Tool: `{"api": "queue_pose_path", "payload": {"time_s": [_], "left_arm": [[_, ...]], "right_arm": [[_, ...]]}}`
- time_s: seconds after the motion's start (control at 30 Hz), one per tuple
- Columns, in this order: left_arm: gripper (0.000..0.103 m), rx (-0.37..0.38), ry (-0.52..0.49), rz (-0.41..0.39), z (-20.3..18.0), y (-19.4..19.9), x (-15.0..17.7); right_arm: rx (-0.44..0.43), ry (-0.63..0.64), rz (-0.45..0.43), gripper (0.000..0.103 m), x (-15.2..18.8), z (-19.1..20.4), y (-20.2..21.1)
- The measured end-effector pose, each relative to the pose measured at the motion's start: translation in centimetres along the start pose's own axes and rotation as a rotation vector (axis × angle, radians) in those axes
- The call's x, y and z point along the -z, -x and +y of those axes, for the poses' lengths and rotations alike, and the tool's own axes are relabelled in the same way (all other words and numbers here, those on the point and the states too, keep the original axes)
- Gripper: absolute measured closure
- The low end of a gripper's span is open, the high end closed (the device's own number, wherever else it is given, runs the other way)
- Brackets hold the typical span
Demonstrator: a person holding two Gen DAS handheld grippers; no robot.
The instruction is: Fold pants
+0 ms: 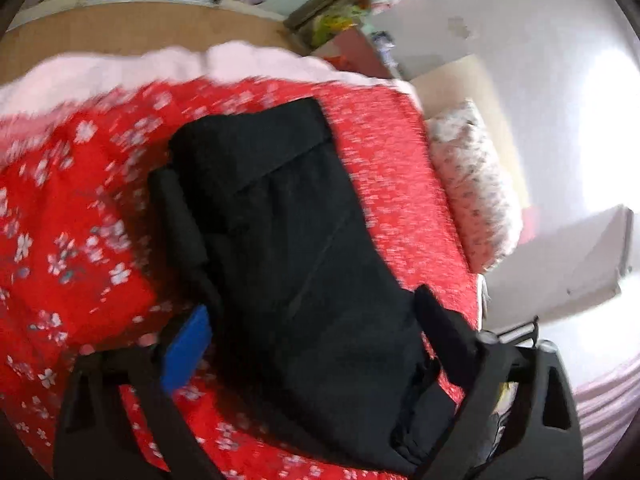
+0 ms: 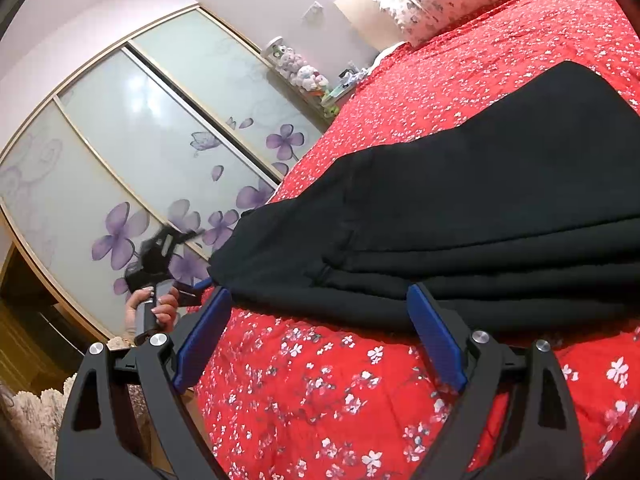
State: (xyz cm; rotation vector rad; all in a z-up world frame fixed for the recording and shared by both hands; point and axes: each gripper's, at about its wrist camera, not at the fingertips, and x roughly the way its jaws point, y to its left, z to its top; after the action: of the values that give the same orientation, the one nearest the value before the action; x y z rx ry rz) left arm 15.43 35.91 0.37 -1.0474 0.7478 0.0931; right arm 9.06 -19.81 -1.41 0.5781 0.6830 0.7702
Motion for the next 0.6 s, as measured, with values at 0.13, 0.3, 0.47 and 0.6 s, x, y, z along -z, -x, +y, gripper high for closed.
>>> {"api": "queue_pose_path", "payload": {"time_s": [0.13, 0.3, 0.47, 0.6], "left_arm": [[0.038, -0.032, 0.045, 0.004, 1.4, -0.4, -0.3], [0.057, -0.103, 0.063, 0.007, 1.8, -0.5, -0.3], [0.074, -0.18, 0.017, -0.032, 0.7, -0.1, 0.4], [0.086, -0.23, -0.097, -0.076, -1.8, 0.9, 1.1]], "right_arm": [[-0.001, -0.001, 0.0, 0.012, 0.0, 0.0, -0.1], [-0.002, -0.001, -0.001, 0.012, 0.0, 0.0, -0.1], [-0.015, -0.009, -0.007, 0.012, 0.0, -0.2, 0.0], [-0.03, -0.02, -0.013, 0.012, 0.0, -0.5, 0.2]]}}
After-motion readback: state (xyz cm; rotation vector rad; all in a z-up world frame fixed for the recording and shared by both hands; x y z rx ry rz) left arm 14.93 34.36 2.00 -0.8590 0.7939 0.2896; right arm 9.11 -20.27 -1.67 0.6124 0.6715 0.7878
